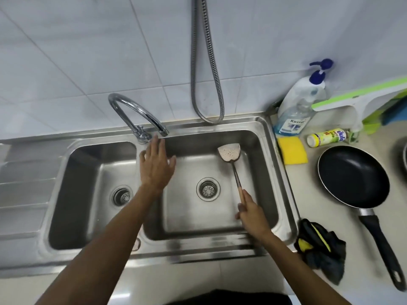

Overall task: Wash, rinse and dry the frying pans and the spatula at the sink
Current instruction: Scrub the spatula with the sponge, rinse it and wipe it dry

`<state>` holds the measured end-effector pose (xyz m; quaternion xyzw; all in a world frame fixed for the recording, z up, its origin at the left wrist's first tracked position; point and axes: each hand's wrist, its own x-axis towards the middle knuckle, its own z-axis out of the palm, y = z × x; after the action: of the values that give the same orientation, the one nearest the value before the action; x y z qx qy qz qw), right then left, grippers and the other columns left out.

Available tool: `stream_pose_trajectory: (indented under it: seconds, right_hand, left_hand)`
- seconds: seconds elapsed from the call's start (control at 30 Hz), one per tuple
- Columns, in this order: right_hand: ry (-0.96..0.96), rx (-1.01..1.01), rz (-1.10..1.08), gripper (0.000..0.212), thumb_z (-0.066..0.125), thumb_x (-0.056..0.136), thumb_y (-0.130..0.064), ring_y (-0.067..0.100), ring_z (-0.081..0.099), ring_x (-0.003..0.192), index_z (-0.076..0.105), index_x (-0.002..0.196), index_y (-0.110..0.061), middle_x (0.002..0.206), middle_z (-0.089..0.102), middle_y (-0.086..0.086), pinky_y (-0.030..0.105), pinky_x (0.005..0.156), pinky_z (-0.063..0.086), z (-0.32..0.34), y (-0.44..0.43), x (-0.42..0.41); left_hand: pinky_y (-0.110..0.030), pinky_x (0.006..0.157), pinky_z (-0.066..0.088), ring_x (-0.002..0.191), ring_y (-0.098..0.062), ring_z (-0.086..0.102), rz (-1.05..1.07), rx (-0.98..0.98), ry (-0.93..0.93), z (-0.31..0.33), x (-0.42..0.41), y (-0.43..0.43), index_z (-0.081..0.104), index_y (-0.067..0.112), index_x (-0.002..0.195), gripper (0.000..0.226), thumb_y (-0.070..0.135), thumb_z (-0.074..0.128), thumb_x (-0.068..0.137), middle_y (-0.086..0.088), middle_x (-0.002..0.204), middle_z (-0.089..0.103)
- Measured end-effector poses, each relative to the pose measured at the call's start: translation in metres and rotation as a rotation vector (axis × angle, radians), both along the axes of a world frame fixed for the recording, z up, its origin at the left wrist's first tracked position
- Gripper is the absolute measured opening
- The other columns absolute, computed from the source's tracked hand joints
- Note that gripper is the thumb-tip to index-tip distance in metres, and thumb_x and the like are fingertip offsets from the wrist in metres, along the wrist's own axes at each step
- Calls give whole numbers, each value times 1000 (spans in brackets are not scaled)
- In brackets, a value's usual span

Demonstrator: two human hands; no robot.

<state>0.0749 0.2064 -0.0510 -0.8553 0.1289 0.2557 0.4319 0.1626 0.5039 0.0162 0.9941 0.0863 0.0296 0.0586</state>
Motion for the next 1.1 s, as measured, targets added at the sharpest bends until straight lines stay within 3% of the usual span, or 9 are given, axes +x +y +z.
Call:
stream_pose_trajectory:
  seconds: [0.13, 0.27, 0.4, 0.77, 0.97, 1.1]
  right_hand:
    - [-5, 55, 18, 52, 43, 107, -26, 6, 67, 77, 30, 156, -36, 81, 71, -3, 22, 65, 49, 37, 10, -12]
    - [-3, 83, 93, 51, 41, 108, -28, -4, 57, 52, 29, 156, -41, 80, 70, 1, 14, 51, 39, 60, 16, -13]
    - [-27, 98, 173, 51, 40, 108, -23, -7, 56, 50, 31, 155, -36, 78, 68, -3, 11, 53, 39, 79, 25, -11]
    - [27, 138, 291, 52, 38, 109, -25, -10, 57, 53, 22, 157, -40, 86, 59, -22, 6, 51, 39, 98, 43, -12]
    - [62, 138, 297, 52, 39, 109, -25, -9, 59, 55, 25, 157, -40, 83, 65, -13, 9, 55, 40, 94, 43, -14]
    - [82, 153, 306, 52, 40, 108, -25, -8, 62, 61, 27, 156, -40, 81, 64, -16, 9, 57, 42, 90, 45, -15]
  left_hand:
    - [-55, 119, 29, 152, -33, 31, 58, 76, 68, 26, 48, 33, 39, 0, 151, 70, 38, 61, 97, -19, 164, 33]
    - [-54, 123, 23, 158, -27, 17, 38, 132, 164, 23, 50, 45, 31, 3, 157, 73, 39, 57, 99, -12, 169, 22]
    - [-53, 122, 28, 157, -29, 20, 62, 84, 136, 24, 41, 43, 37, 1, 153, 71, 38, 61, 97, -14, 166, 29]
    - [-50, 123, 28, 159, -29, 11, 112, 16, 116, 10, 9, 40, 34, 5, 156, 74, 36, 63, 96, -12, 172, 15]
    - [-51, 120, 30, 160, -31, 6, 122, -13, 120, 2, 8, 38, 36, 4, 155, 72, 35, 63, 96, -14, 173, 7]
    - [-52, 119, 32, 160, -31, 6, 127, -40, 107, -1, 8, 38, 38, 3, 154, 72, 34, 64, 95, -14, 173, 8]
